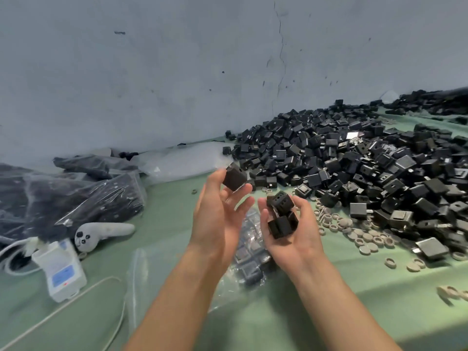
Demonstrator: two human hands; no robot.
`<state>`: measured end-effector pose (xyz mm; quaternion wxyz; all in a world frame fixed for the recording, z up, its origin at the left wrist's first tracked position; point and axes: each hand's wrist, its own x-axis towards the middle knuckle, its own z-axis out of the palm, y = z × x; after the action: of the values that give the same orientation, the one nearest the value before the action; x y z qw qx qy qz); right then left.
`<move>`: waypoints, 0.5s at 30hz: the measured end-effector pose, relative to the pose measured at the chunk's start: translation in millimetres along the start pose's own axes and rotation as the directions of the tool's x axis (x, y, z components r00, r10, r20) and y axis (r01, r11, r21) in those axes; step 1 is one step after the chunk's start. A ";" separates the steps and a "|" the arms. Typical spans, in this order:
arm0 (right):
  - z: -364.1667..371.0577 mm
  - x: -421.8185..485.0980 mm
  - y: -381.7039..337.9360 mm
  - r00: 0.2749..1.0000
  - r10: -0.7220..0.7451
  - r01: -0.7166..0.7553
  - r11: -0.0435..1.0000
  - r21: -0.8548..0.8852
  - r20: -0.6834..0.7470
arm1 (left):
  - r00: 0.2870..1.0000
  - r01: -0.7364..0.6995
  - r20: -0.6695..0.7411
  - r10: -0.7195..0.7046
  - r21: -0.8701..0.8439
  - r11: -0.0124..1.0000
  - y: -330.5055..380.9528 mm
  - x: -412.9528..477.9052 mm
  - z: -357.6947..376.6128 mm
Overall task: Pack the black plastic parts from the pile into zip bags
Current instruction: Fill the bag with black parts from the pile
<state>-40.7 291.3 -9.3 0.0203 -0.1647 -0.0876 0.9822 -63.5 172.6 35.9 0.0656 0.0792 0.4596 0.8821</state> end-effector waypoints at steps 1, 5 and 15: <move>0.5 -0.5 1.1 1.000 -0.008 0.008 1.000 0.005 0.007 | 0.999 -0.038 -0.020 0.039 0.025 0.999 14.1 -6.0 -15.2; -1.1 -3.4 5.9 0.999 -0.050 0.050 0.999 -0.016 0.015 | 0.951 -0.097 -0.237 0.196 0.373 0.923 52.9 -34.5 -104.5; -16.4 -13.8 21.2 0.996 -0.086 0.088 0.989 -0.122 0.022 | 0.886 0.209 -0.322 0.335 0.920 0.332 50.7 -78.8 -216.0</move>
<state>-22.5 272.2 -23.9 0.0520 -0.1536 -0.1552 0.9745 -31.8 -43.9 -50.7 -0.1382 -0.0898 0.8800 0.4454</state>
